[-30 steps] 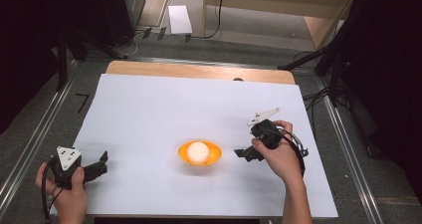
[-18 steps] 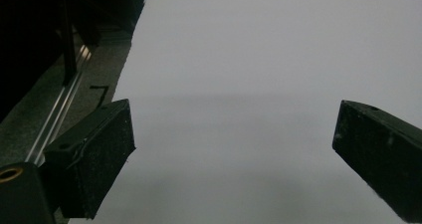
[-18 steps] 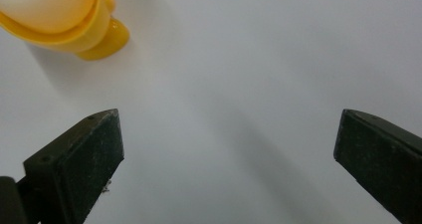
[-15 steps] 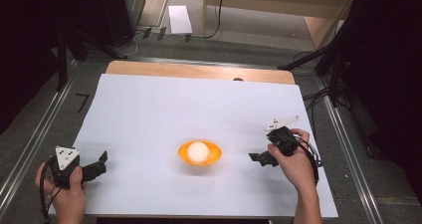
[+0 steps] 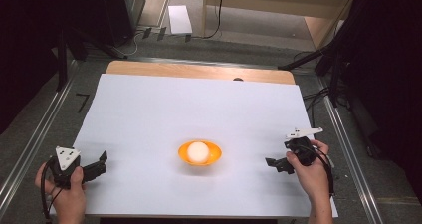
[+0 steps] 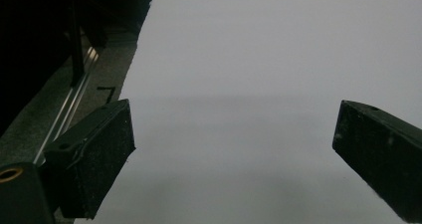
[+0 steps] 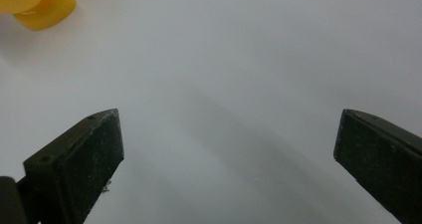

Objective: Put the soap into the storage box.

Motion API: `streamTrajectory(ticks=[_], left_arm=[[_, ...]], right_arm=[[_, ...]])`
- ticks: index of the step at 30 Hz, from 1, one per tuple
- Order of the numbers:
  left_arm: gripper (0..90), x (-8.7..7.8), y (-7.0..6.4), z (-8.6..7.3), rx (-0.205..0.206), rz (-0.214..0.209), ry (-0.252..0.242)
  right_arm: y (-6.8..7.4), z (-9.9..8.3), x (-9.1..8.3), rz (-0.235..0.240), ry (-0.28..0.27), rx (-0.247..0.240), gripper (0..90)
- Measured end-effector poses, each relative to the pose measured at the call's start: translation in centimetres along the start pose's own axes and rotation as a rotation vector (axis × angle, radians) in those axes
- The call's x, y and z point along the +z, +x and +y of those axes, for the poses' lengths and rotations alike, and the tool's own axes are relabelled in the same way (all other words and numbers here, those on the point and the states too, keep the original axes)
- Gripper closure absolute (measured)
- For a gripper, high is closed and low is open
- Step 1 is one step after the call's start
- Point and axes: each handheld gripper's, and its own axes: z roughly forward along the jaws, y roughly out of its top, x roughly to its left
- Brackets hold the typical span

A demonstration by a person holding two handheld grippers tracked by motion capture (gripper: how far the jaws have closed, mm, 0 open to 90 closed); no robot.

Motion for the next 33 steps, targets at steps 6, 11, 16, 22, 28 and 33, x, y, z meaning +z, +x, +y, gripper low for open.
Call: streamTrajectory(ticks=[6, 11, 16, 22, 28, 33], left_arm=[[3.5, 0.0, -0.1, 0.0, 0.013, -0.003, 0.001], [3.4, 0.1, 0.0, 0.1, 0.002, 0.000, 0.015], [1.0, 0.2, 0.1, 0.2, -0.005, -0.005, 0.027], [0.0, 0.4, 0.1, 0.3, -0.005, 0.007, 0.047], [0.0, 0.5, -0.1, 0.3, 0.004, 0.018, 0.054], [0.0, 0.5, -0.1, 0.3, 0.000, 0.016, 0.050]], right_arm=[[-0.9, -1.6, -0.2, -0.019, -0.031, 0.031, 0.0], [-1.8, -4.0, -0.5, -0.028, -0.115, 0.079, 0.0], [-2.5, -6.2, -1.2, -0.032, -0.199, 0.109, 0.0], [-3.5, -8.7, -2.3, -0.021, -0.328, 0.172, 0.0], [-4.2, -10.8, -3.0, 0.006, -0.455, 0.227, 0.0], [-4.2, -11.1, -3.2, 0.015, -0.499, 0.223, 0.0]])
